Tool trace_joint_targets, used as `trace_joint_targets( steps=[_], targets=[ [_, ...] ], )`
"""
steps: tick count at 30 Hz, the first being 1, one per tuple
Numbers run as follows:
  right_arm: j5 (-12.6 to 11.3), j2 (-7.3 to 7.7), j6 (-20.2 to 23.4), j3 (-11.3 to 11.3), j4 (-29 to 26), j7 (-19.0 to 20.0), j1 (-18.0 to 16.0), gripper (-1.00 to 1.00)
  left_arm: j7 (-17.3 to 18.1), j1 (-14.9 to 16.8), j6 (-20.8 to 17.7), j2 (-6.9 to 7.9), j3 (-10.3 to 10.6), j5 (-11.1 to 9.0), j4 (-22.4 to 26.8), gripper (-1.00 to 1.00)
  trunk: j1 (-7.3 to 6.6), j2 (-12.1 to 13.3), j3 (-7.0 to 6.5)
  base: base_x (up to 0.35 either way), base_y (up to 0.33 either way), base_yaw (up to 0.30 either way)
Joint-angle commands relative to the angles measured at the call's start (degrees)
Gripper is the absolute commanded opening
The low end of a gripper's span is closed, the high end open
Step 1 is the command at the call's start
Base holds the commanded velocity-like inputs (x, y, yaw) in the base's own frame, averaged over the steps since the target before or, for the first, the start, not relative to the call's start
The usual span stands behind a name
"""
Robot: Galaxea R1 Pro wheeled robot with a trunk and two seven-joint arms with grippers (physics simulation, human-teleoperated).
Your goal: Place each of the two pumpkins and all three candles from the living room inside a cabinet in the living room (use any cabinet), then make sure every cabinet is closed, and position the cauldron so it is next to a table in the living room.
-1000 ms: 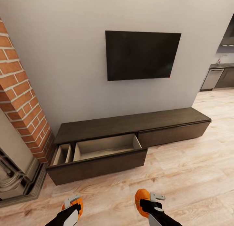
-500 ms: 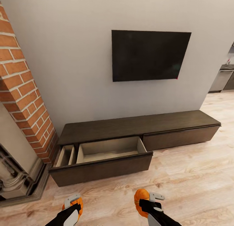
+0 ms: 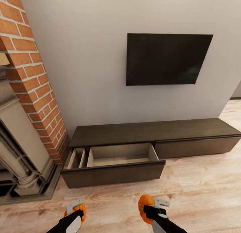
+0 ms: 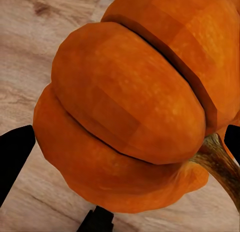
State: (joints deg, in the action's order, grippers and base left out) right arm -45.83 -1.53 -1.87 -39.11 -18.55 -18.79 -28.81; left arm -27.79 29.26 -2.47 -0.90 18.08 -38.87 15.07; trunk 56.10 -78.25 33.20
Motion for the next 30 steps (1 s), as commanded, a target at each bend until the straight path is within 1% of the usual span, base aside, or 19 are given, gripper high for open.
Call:
trace_joint_targets(
  steps=[1,3,5,7,9,10,11,12,13,14,15,16,17,18,20,21,25,28,30],
  targets=[
    [-0.57,0.06,-0.11,-0.47,-0.12,-0.40,-0.05,-1.00,-0.54,0.01,-0.41,0.03,0.47,-0.34,0.31,-1.00,-0.23,0.39,-0.13,0.000,0.000,0.003],
    [-0.56,0.10,0.77,-0.43,-0.69,-0.50,-0.03,-1.00,-0.63,0.06,-0.96,0.08,0.48,-0.45,0.61,-1.00,-0.67,1.19,-0.49,0.000,0.000,0.001],
    [-0.57,0.12,4.09,-0.42,-0.96,-0.63,-0.02,-1.00,-0.68,0.10,-2.47,0.10,0.56,-0.66,1.43,-1.00,-1.11,1.99,-0.85,0.000,0.000,0.000],
    [-0.52,0.12,11.07,-0.19,-1.34,-0.86,-0.02,-1.00,-0.71,0.21,-8.93,0.22,0.50,-0.74,5.59,-1.00,-1.55,2.79,-1.21,0.000,0.000,0.000],
    [-0.59,0.15,17.52,0.03,-3.46,-1.11,-0.02,-1.00,-0.75,0.25,-19.14,0.60,0.19,-0.74,12.82,-1.00,-1.98,3.59,-1.57,0.000,0.000,0.000],
    [-0.72,0.16,22.53,0.25,-7.18,-1.79,-0.02,-1.00,-0.80,0.26,-27.75,1.14,-0.37,-0.71,19.27,-1.00,-2.20,4.00,-1.75,0.000,0.000,0.000],
    [-1.04,0.14,27.69,0.54,-12.30,-3.30,-0.02,-1.00,-0.83,0.25,-35.00,2.07,-1.64,-0.72,25.36,-1.00,-2.42,4.40,-1.93,0.000,0.000,0.000],
    [-1.37,0.13,32.92,1.51,-18.41,-5.88,-0.02,-1.00,-0.89,0.22,-40.41,2.98,-3.82,-0.70,30.79,-1.00,-2.64,4.80,-2.11,0.000,0.000,0.000],
    [-1.54,0.13,37.46,3.82,-24.36,-8.92,-0.02,-1.00,-0.92,0.20,-44.25,3.48,-6.19,-0.69,34.89,-1.00,-2.86,5.20,-2.28,0.000,0.000,0.000],
    [-1.61,0.13,40.35,5.96,-28.22,-11.10,-0.02,-1.00,-0.93,0.20,-46.56,3.69,-7.69,-0.68,37.15,-1.00,-3.08,5.60,-2.46,0.000,0.000,0.000],
    [-1.62,0.12,43.75,8.58,-32.48,-13.61,-0.02,-1.00,-0.93,0.19,-49.12,3.79,-9.15,-0.59,39.36,-1.00,-3.30,6.00,-2.64,0.000,0.000,0.000],
    [-1.63,0.12,49.71,12.73,-39.86,-17.63,-0.02,-1.00,-0.94,0.19,-52.07,3.90,-10.94,-0.30,42.77,-1.00,-3.52,6.40,-2.82,0.000,0.000,0.000],
    [-1.63,0.11,52.97,14.80,-44.31,-19.52,-0.02,-1.00,-0.94,0.19,-53.09,3.94,-11.55,-0.14,44.50,-1.00,-3.74,6.80,-3.00,0.000,0.000,0.000],
    [-1.59,0.07,55.36,16.05,-48.13,-20.74,-0.02,-1.00,-0.95,0.19,-53.61,3.94,-11.83,-0.09,45.73,-1.00,-3.96,7.20,-3.18,0.000,0.000,0.000],
    [-1.62,-0.06,58.38,16.96,-53.45,-23.00,-0.02,-1.00,-1.18,0.28,-53.96,3.99,-12.01,0.03,46.81,-1.00,-4.40,8.01,-3.54,0.000,0.000,0.000],
    [-1.64,-0.09,58.95,17.12,-54.74,-24.17,-0.02,-1.00,-1.78,0.36,-54.02,4.15,-12.09,0.10,47.03,-1.00,-4.62,8.41,-3.72,0.000,0.000,0.000],
    [-1.50,-0.11,59.49,17.35,-56.75,-27.74,-0.02,-1.00,-6.99,0.51,-54.11,5.69,-12.42,-0.70,49.42,-1.00,-5.50,10.01,-4.44,0.000,0.000,0.000],
    [-1.04,-0.02,59.47,17.34,-56.55,-28.24,-0.02,-1.00,-8.39,0.50,-54.13,5.39,-12.22,-0.87,52.29,-1.00,-6.16,11.21,-4.98,0.000,0.000,0.000],
    [-0.94,0.07,59.45,17.39,-56.66,-28.23,-0.02,-1.00,-8.60,0.46,-54.13,5.29,-12.31,-0.95,52.79,-1.00,-6.60,12.02,-5.34,0.000,0.000,0.000]
  ],
)
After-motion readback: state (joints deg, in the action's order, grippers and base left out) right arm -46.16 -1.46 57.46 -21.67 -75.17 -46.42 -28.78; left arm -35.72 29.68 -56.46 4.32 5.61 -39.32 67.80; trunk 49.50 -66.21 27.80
